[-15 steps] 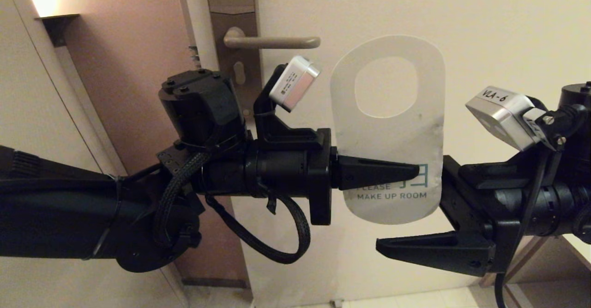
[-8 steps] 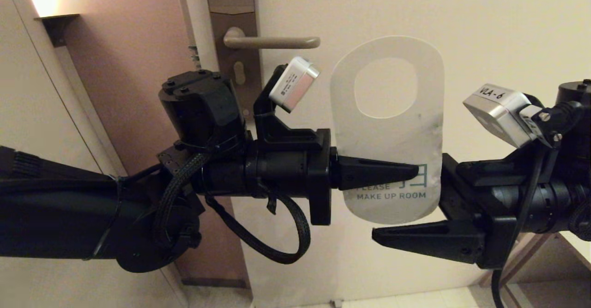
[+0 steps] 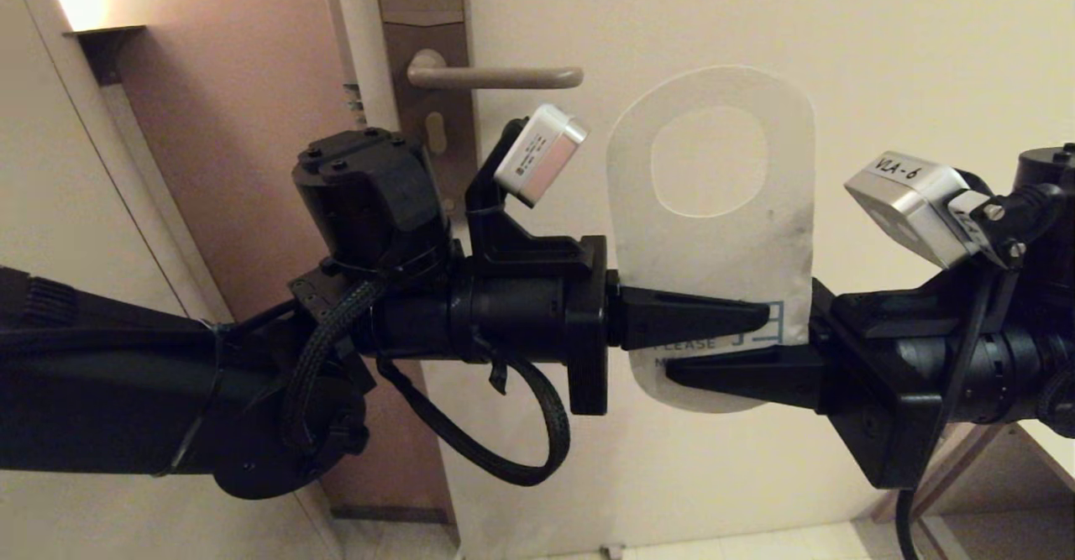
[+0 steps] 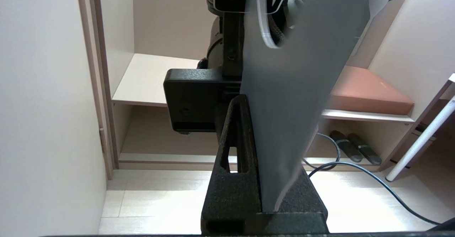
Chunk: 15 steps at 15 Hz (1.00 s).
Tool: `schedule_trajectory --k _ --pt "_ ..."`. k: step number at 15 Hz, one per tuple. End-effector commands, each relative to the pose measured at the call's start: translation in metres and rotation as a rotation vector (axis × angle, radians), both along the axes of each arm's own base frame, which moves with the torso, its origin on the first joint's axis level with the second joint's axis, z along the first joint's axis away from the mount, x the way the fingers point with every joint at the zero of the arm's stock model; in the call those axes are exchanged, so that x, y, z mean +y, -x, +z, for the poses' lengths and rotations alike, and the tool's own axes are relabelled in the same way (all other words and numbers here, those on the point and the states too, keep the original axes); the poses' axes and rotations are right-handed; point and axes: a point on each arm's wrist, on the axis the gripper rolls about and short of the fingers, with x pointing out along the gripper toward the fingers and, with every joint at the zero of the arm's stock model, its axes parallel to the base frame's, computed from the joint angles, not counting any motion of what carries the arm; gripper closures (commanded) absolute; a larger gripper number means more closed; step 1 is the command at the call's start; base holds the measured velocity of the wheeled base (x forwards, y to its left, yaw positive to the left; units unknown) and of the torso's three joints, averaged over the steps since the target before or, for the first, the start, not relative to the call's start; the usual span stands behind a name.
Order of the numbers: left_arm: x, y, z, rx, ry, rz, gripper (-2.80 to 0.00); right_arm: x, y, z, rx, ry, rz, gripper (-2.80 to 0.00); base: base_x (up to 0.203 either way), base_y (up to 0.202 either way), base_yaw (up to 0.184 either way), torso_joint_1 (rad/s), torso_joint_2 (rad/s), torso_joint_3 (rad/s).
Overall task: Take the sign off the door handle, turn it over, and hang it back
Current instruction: Hand it to the other hand
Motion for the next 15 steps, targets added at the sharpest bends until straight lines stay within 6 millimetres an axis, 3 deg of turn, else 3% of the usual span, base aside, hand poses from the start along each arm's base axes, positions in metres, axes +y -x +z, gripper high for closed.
schedule_trajectory --k 1,5,6,15 --pt "-0.0002 0.0011 0.0006 -0.003 0.003 -0.008 0.00 -0.0005 0.0012 0.0010 -0.005 -0.004 0.006 0.00 0.000 0.000 0.000 0.000 0.00 0.000" --pt "-0.0014 0.0029 0.0004 -0.004 0.002 -0.014 0.00 -0.0008 0.0016 0.0005 -0.004 -0.003 0.006 0.00 0.000 0.000 0.000 0.000 0.00 0.000" --pt "-0.0012 0.0031 0.0003 -0.005 0.003 -0.014 -2.80 -0.0008 0.0017 0.0001 -0.003 -0.003 0.006 0.00 0.000 0.000 0.000 0.000 0.00 0.000" --pt "0.0044 0.0057 -0.0007 -0.011 -0.001 -0.004 -2.80 -0.0016 0.0031 -0.0009 -0.001 -0.001 0.006 0.00 0.000 0.000 0.000 0.000 0.00 0.000"
